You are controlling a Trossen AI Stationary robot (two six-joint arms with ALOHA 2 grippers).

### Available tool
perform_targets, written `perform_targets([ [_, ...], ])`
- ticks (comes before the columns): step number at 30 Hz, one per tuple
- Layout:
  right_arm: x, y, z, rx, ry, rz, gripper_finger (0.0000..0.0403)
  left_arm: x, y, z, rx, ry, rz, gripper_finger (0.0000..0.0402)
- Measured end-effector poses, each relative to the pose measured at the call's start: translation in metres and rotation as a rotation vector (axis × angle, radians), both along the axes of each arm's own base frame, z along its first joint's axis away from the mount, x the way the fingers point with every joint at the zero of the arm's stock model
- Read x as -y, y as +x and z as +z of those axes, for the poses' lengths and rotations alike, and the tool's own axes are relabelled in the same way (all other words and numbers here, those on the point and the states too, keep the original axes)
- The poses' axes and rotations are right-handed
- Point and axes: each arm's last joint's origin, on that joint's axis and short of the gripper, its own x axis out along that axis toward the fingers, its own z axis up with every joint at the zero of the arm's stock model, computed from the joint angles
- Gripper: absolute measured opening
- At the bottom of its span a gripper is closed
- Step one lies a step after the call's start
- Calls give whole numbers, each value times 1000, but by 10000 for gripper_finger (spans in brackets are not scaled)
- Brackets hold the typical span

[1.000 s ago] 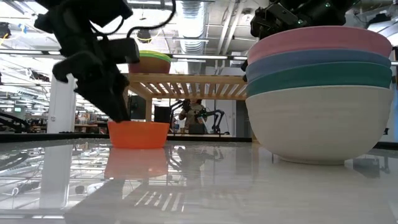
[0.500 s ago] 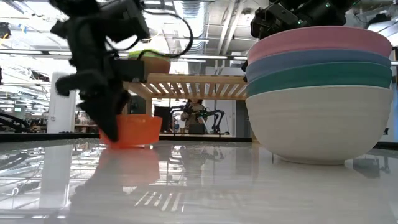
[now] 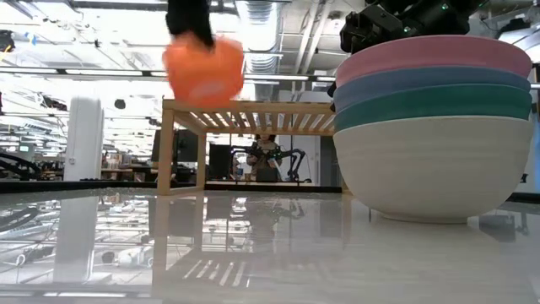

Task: Place and stack bowls onto a shelf
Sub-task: Stack the orange bowl on top of the green bowl on the shelf

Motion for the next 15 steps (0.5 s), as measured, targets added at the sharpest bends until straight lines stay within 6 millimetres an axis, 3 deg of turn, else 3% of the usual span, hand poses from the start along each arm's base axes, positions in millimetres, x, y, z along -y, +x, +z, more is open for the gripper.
perform_targets([
  [4, 0, 0, 0, 0, -1, -1, 234, -10, -12, 67, 115, 70, 83, 0],
  [8, 0, 0, 0, 2, 7, -9, 234, -28, -31, 117, 222, 233, 182, 0],
  [11, 2, 0, 0, 4, 21, -26, 234, -46, -40, 137, 244, 344, 204, 0],
  [15, 5, 0, 0, 7, 26, -42, 234, -77, -44, 136, 161, 408, 185, 0],
])
